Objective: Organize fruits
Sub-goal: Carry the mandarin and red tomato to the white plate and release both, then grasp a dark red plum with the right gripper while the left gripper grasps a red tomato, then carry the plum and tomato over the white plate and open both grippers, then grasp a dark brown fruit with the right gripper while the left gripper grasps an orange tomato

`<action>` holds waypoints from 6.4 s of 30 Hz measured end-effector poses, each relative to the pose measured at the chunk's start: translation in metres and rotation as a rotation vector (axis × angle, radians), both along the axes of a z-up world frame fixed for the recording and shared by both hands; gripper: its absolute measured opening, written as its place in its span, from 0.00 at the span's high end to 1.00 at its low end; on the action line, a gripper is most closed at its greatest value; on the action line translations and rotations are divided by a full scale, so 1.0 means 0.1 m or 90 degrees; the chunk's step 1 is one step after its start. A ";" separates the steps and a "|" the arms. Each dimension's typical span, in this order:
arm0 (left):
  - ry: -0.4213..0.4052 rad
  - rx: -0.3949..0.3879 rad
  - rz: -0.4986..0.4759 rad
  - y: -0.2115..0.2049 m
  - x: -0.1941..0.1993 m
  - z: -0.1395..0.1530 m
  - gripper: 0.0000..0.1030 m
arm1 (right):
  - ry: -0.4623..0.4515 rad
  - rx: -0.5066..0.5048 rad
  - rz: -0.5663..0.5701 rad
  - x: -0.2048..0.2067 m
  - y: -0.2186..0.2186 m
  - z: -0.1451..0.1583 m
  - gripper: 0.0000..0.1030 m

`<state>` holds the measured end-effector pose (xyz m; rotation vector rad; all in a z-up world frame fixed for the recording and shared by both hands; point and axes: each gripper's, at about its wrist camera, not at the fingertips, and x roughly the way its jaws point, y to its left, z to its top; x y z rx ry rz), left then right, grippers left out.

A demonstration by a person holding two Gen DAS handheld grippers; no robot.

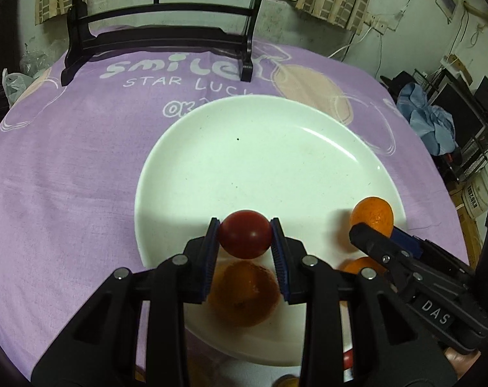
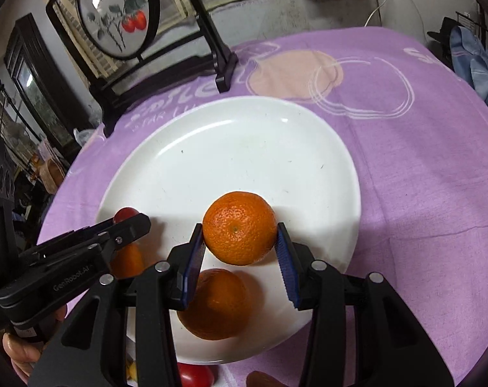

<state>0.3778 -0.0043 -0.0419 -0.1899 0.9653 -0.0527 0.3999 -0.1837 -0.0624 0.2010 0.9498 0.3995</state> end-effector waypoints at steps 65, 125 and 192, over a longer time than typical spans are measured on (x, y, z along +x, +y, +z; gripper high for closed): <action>-0.103 -0.078 0.005 0.82 -2.53 -0.06 0.02 | -0.102 -0.181 0.130 -2.08 -0.17 -0.04 0.62; -0.025 0.068 -0.049 0.00 0.13 0.35 0.70 | -0.064 -0.083 0.071 0.07 0.36 0.32 0.62; -0.095 0.072 0.055 0.40 -1.86 -0.03 0.04 | 0.004 0.142 0.100 -1.70 -0.45 -0.14 0.58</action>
